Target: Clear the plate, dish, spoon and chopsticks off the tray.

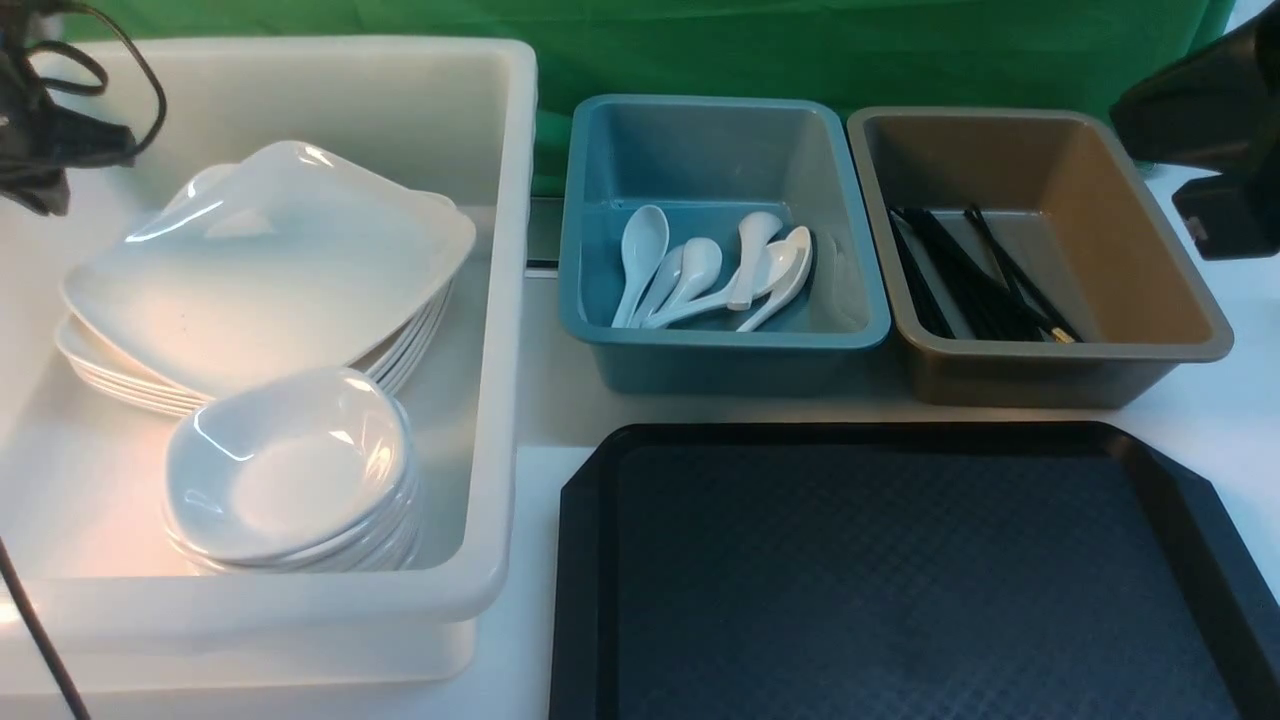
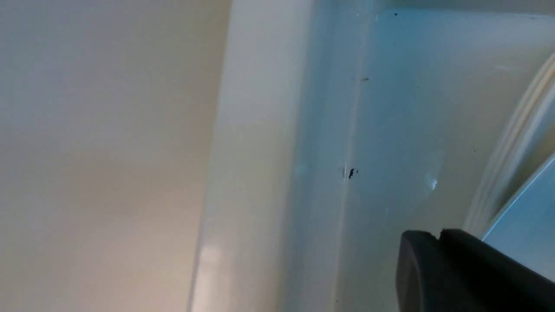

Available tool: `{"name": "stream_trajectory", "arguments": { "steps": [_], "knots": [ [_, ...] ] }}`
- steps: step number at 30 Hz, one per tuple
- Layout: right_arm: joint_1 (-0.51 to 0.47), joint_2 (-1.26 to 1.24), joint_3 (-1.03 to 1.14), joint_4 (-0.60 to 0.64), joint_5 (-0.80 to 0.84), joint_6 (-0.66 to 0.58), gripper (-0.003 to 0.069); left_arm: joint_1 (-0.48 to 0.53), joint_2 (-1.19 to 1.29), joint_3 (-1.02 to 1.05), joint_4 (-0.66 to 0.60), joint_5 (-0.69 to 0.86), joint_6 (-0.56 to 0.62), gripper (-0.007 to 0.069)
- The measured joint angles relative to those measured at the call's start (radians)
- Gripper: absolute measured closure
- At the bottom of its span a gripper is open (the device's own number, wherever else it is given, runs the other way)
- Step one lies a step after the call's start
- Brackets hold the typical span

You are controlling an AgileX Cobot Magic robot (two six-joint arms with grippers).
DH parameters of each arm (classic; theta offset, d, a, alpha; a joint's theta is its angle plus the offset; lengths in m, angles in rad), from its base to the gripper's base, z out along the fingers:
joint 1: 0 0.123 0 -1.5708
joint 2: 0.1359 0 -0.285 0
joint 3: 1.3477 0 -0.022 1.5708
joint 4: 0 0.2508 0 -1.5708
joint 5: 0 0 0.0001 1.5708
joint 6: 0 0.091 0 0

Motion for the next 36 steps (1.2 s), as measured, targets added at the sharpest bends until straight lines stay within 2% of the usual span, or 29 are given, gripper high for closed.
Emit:
{"name": "stream_trajectory", "arguments": {
  "steps": [7,20,26,36],
  "knots": [
    [0.0,0.0,0.0,0.0,-0.031,0.0,0.0635,-0.033,0.012,0.0,-0.012,0.1,0.048,0.0608],
    [0.0,0.0,0.0,0.0,-0.076,-0.013,0.0635,-0.053,0.015,0.0,-0.018,0.178,0.047,0.0608],
    [0.0,0.0,0.0,0.0,-0.076,-0.019,0.0635,-0.053,0.015,0.002,-0.037,0.183,0.028,0.0608],
    [0.0,0.0,0.0,0.001,-0.093,-0.039,0.0635,-0.056,-0.014,0.132,-0.056,0.176,0.004,0.0608]
  ]
}}
